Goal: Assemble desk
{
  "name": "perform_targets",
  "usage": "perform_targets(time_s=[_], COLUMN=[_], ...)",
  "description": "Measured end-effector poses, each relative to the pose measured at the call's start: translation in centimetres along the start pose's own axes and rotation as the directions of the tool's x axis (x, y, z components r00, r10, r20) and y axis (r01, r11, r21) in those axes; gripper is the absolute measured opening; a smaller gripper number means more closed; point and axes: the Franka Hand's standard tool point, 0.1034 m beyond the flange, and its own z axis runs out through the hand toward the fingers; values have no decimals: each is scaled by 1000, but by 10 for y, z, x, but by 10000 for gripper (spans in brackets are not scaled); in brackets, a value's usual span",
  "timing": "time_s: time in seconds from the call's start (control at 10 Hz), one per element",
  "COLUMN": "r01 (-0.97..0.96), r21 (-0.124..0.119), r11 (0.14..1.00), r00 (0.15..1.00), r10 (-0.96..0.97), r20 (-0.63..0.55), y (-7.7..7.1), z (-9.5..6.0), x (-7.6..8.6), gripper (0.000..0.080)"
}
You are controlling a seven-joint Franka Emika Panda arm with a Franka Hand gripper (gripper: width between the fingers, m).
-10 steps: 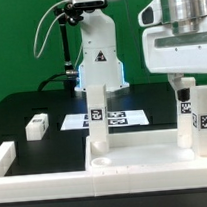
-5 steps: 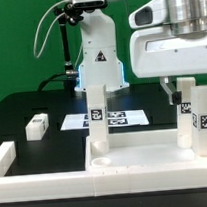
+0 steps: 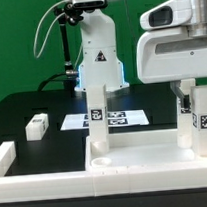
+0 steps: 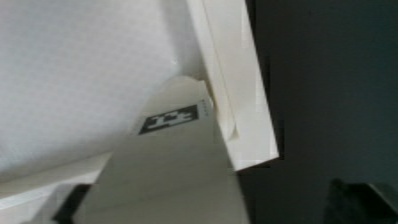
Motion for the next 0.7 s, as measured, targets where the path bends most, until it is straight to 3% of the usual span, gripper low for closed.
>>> perform_targets(time_s=[0.1, 0.2, 0.3, 0.6, 0.7], r01=[-119, -191, -279, -447, -566], r21=[1, -2, -7, -6, 0], r11=[993, 982, 960, 894, 824], r00=[993, 982, 960, 894, 824], r10=[119, 191, 279, 447, 566], r20=[0, 1, 1, -1, -8], y=[0, 1, 4, 5, 6], z=[0, 0, 1, 1, 1], x=[0, 0, 0, 1, 2], gripper=[404, 404, 300, 299, 299])
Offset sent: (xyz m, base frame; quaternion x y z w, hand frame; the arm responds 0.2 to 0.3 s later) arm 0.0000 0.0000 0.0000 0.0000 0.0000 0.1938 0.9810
